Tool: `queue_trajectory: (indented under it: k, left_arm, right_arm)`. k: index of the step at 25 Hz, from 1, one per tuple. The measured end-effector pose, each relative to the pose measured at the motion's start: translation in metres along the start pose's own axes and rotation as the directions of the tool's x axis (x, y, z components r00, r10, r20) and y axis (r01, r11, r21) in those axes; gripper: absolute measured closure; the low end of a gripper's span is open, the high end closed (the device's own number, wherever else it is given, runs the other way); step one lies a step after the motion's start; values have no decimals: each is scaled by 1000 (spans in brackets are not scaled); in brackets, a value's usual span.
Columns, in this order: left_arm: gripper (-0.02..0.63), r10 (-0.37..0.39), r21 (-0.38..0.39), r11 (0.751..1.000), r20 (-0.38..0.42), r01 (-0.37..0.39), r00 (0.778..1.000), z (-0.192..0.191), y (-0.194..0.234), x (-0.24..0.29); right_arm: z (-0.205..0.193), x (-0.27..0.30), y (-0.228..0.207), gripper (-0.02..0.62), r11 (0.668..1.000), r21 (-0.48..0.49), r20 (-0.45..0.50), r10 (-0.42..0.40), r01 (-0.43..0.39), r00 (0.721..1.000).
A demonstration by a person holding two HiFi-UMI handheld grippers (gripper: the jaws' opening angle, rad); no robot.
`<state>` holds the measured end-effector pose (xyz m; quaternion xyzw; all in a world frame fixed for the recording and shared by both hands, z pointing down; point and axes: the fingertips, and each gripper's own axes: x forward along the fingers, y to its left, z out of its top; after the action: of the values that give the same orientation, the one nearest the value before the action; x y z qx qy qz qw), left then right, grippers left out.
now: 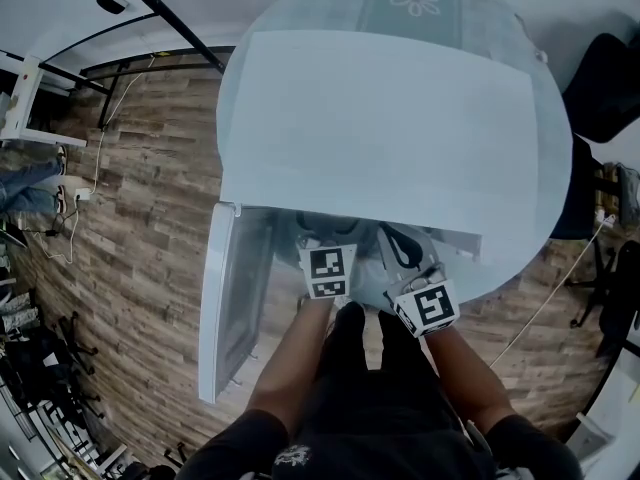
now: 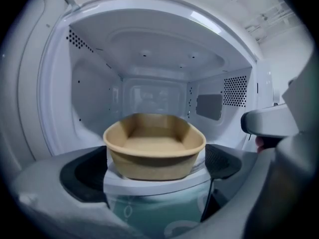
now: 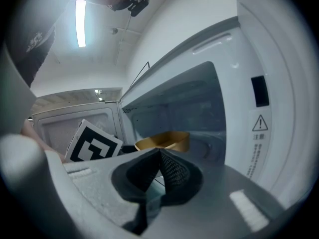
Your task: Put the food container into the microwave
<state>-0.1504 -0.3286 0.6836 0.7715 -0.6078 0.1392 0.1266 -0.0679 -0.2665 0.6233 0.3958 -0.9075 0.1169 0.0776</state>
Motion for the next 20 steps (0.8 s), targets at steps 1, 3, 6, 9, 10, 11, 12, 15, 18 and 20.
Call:
queue_trajectory:
  k: [1, 3, 6, 9, 10, 11, 12, 15, 18, 20]
  left_arm:
    - [6, 6, -4, 1000, 1, -6, 1000, -1, 1, -4]
    - [6, 21, -2, 1000, 0, -21, 1000, -4, 3, -13]
    - [6, 36, 13, 999, -10, -36, 999, -10, 3, -32]
    - [8, 33, 32, 999, -20, -32, 999, -15, 0, -57]
    - [8, 29, 30, 999, -22, -28, 999, -15, -1, -66]
    - [9, 23, 25, 999, -23, -23, 999, -14, -2, -74]
    - [11, 18, 20, 1000, -20, -18, 1000, -11, -4, -83]
    - [39, 15, 19, 1000, 14, -16, 1000, 10, -8, -111]
    - [152, 3, 31, 999, 61, -5, 998, 39, -13, -132]
    - [212, -18, 43, 999, 89, 15, 996, 56, -16, -139]
  right_arm:
    - [0, 0, 0, 594, 1000, 1, 1, 0, 0, 1000]
    - [1, -1, 0, 594, 1000, 4, 4, 2, -2, 1000]
    - [3, -4, 3, 594, 1000, 3, 5, 11, -11, 1000]
    - [9, -5, 9, 594, 1000, -14, 3, 28, -28, 1000]
    - [12, -5, 12, 594, 999, -17, 3, 33, -33, 999]
    - [15, -6, 15, 594, 999, -19, 4, 37, -37, 999]
    - [19, -7, 18, 594, 999, -22, 6, 43, -43, 999]
    - [36, -12, 30, 594, 997, -38, 19, 64, -63, 998]
    - [58, -20, 43, 594, 996, -46, 32, 79, -78, 996]
    - [74, -24, 50, 594, 995, -56, 50, 89, -86, 995]
